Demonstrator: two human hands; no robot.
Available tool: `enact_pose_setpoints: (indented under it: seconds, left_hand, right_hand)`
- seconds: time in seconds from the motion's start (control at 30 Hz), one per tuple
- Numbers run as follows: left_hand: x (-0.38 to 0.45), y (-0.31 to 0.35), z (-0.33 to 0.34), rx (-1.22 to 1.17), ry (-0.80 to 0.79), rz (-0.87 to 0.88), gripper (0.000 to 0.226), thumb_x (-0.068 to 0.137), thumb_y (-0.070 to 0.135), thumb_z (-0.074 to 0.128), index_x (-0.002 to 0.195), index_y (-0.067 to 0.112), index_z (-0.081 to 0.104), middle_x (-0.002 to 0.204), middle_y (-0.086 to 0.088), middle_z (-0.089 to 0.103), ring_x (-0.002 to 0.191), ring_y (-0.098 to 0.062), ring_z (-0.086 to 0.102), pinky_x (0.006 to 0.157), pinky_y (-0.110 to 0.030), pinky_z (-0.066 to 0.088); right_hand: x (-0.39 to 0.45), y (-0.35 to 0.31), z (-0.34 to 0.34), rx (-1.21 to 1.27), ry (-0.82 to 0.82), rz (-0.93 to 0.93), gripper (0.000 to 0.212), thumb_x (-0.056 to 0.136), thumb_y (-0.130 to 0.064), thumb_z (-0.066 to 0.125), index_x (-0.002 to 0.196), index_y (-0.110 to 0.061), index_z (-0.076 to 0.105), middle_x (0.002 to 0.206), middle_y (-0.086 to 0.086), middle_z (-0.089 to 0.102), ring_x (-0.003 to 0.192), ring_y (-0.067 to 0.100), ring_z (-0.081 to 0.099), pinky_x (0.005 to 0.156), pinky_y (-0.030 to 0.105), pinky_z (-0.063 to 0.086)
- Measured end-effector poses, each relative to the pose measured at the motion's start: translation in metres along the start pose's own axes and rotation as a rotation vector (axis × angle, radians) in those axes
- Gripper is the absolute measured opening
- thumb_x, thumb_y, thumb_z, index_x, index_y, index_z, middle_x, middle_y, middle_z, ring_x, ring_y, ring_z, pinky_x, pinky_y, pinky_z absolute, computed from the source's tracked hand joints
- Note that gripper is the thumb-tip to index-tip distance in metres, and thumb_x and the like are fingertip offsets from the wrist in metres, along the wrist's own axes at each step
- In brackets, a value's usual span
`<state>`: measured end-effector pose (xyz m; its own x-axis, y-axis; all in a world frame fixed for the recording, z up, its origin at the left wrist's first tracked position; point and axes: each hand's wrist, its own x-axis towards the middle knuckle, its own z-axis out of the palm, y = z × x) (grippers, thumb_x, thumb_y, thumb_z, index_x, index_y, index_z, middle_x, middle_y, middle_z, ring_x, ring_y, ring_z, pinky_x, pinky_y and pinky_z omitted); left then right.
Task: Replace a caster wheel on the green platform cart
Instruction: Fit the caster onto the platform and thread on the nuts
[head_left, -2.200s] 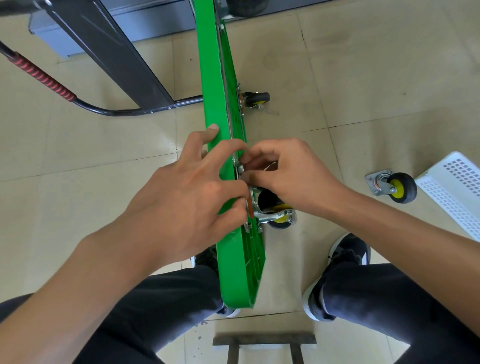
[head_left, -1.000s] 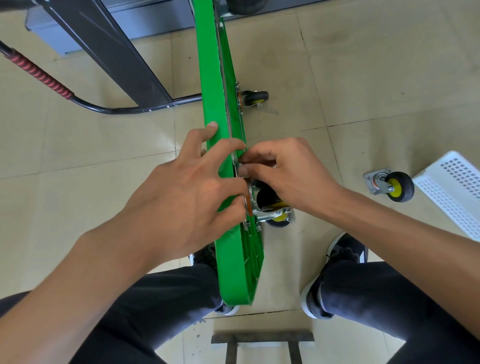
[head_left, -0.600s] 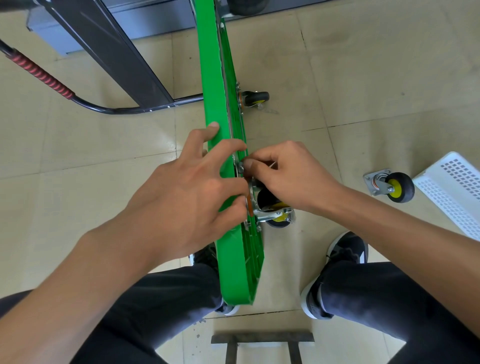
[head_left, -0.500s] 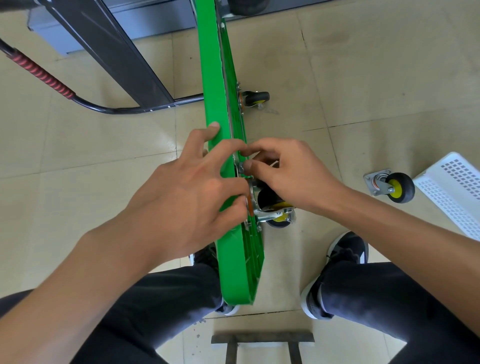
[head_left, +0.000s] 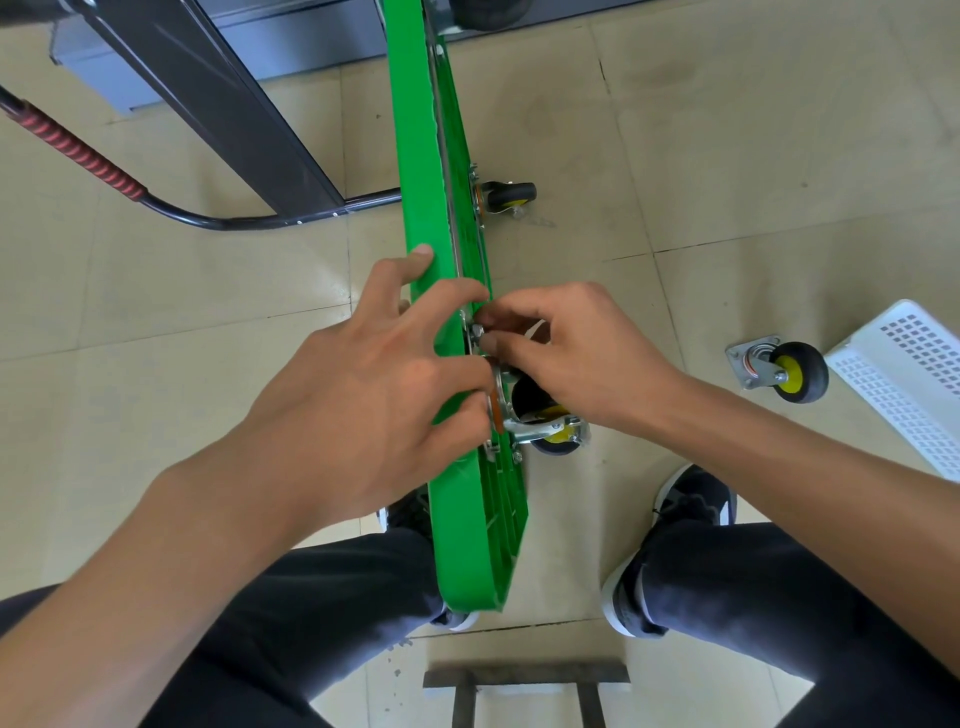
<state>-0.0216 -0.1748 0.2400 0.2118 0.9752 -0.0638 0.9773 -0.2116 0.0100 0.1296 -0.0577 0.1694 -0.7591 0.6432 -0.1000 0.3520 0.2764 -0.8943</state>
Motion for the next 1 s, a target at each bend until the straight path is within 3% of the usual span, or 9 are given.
enact_pose_setpoints:
  seconds: [0.17,0.27,0.4,0.5,0.6,0.67,0.77,0.93,1.0]
  left_hand:
    - [0.0002,0.0001,-0.0006,0.003,-0.001,0.000,0.042,0.094,0.048,0.032,0.090,0.034,0.071,0.141,-0.007,0.050,0.139,-0.043,0.036,0.046,-0.037,0.051]
    - [0.0002,0.0002,-0.0004,0.008,-0.002,0.000,0.041,0.095,0.048,0.033,0.090,0.034,0.071,0.141,-0.007,0.050,0.139,-0.043,0.035,0.047,-0.037,0.052]
    - [0.0001,0.0002,-0.0002,-0.003,-0.004,-0.009,0.042,0.095,0.048,0.032,0.090,0.034,0.071,0.142,-0.007,0.050,0.139,-0.042,0.034,0.049,-0.039,0.053]
    - [0.0001,0.0003,0.0001,0.005,-0.006,-0.005,0.041,0.095,0.049,0.032,0.090,0.035,0.071,0.142,-0.006,0.049,0.140,-0.042,0.034,0.048,-0.036,0.051]
    - [0.0002,-0.0001,-0.0001,0.012,-0.002,0.006,0.041,0.094,0.049,0.032,0.090,0.035,0.071,0.141,-0.005,0.049,0.139,-0.042,0.035,0.046,-0.033,0.047]
    - [0.0002,-0.0004,-0.0002,0.006,-0.002,0.009,0.041,0.094,0.049,0.033,0.090,0.035,0.071,0.141,-0.005,0.049,0.139,-0.043,0.035,0.045,-0.032,0.045]
    - [0.0000,-0.0001,0.0003,0.009,-0.001,0.007,0.040,0.094,0.048,0.033,0.090,0.034,0.071,0.140,-0.005,0.049,0.139,-0.043,0.035,0.045,-0.032,0.046]
    - [0.0000,0.0002,-0.0001,0.004,-0.007,-0.012,0.041,0.094,0.050,0.032,0.092,0.035,0.071,0.141,-0.004,0.048,0.140,-0.041,0.033,0.048,-0.037,0.051]
    - [0.0000,0.0001,-0.0004,0.001,-0.009,-0.012,0.041,0.094,0.049,0.032,0.092,0.035,0.070,0.141,-0.005,0.048,0.140,-0.041,0.033,0.048,-0.037,0.052]
  right_hand:
    - [-0.0004,-0.0008,-0.0008,-0.010,-0.002,0.017,0.013,0.095,-0.022,0.067,0.096,-0.016,0.079,0.079,-0.005,0.075,0.073,0.007,0.068,0.075,0.035,0.055]
    - [-0.0003,0.0002,0.0009,-0.023,0.007,0.011,0.016,0.096,-0.025,0.066,0.093,-0.016,0.079,0.075,0.000,0.073,0.070,0.018,0.067,0.069,0.042,0.053]
    - [0.0007,0.0026,0.0001,-0.045,0.006,0.002,0.023,0.097,-0.032,0.064,0.088,-0.017,0.079,0.068,0.007,0.070,0.062,0.025,0.061,0.060,0.043,0.049]
    - [0.0014,0.0046,0.0012,-0.015,0.004,0.018,0.026,0.097,-0.033,0.065,0.087,-0.013,0.077,0.072,0.013,0.070,0.067,0.030,0.062,0.062,0.043,0.050]
    - [0.0021,0.0042,0.0027,0.126,0.038,0.074,0.014,0.093,-0.026,0.070,0.104,-0.017,0.072,0.082,0.001,0.076,0.076,0.018,0.071,0.078,0.043,0.056]
    - [0.0020,0.0040,0.0032,0.196,0.051,0.087,0.013,0.091,-0.021,0.073,0.102,-0.016,0.069,0.082,-0.002,0.077,0.078,0.015,0.073,0.082,0.045,0.057]
    - [0.0017,0.0038,0.0033,0.183,0.052,0.044,0.002,0.091,-0.016,0.073,0.093,-0.015,0.073,0.081,-0.003,0.076,0.077,0.011,0.072,0.082,0.041,0.058]
    - [0.0043,0.0061,0.0013,0.128,-0.006,0.046,0.014,0.084,-0.008,0.076,0.094,-0.017,0.073,0.082,-0.005,0.074,0.078,0.006,0.070,0.076,0.027,0.056]
    - [0.0041,0.0047,0.0006,0.103,-0.012,0.040,0.006,0.089,-0.013,0.073,0.093,-0.017,0.075,0.081,-0.004,0.073,0.076,0.008,0.069,0.074,0.030,0.055]
